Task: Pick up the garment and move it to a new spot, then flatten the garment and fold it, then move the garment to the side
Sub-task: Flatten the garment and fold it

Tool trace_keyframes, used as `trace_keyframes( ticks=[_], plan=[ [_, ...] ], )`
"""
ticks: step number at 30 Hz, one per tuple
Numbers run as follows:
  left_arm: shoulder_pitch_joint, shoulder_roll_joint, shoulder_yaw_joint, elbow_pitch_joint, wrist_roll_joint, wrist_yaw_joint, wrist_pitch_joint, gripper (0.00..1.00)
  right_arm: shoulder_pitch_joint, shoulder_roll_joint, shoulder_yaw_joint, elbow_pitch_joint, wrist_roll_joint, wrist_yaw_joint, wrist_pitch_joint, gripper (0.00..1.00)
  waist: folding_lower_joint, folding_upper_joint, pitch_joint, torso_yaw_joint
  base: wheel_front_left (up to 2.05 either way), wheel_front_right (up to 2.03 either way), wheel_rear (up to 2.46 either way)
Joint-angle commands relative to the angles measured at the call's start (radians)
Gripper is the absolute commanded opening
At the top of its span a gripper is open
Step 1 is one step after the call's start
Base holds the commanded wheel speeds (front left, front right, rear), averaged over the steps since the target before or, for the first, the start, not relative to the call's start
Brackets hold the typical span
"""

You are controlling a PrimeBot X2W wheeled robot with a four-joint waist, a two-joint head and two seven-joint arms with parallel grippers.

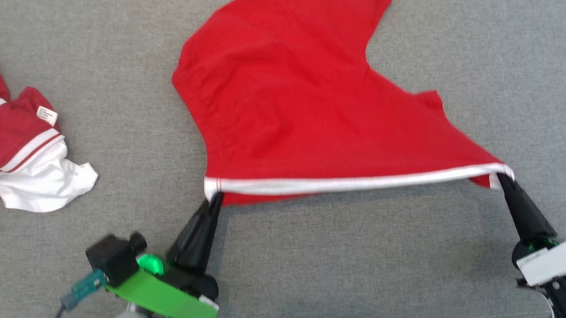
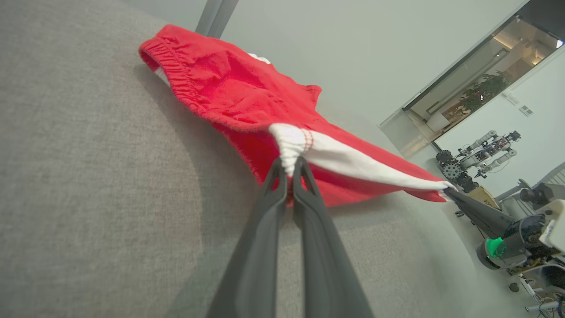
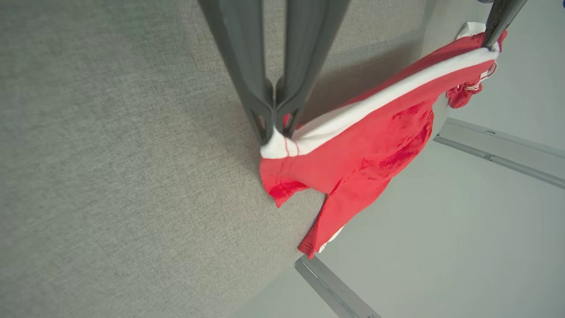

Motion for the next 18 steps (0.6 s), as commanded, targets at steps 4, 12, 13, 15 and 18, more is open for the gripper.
trace_keyframes(
  ticks=[4,12,13,15,18],
  plan=[
    [0.204,-0.075,0.054,0.028,0.022,0.001,-0.003,0.00,0.180,-0.036,-0.042,-0.056,0.009,-0.001,0.026,0.00,0.0001,0.0002,-0.190,0.025,0.00,0.00,0.00],
    [0.411,-0.125,0.059,0.044,0.010,0.005,-0.003,0.00,0.441,-0.033,-0.159,-0.204,0.043,-0.001,0.099,0.00,0.0001,0.0002,-0.309,0.058,0.00,0.00,0.00],
    [0.416,-0.125,0.060,0.038,0.009,0.009,-0.002,0.00,0.437,-0.029,-0.162,-0.211,0.040,-0.001,0.111,0.00,0.0001,0.0002,-0.313,0.061,0.00,0.00,0.00],
    [0.413,-0.129,0.062,0.025,-0.009,0.015,0.017,0.00,0.394,-0.019,-0.158,-0.209,0.019,-0.001,0.136,0.00,0.0001,0.0002,-0.305,0.073,0.00,0.00,0.00],
    [0.333,-0.120,0.072,0.002,-0.014,0.027,0.061,0.00,0.258,0.015,-0.129,-0.180,-0.016,0.000,0.177,0.00,0.0001,0.0002,-0.235,0.096,0.00,0.00,0.00]
  ],
)
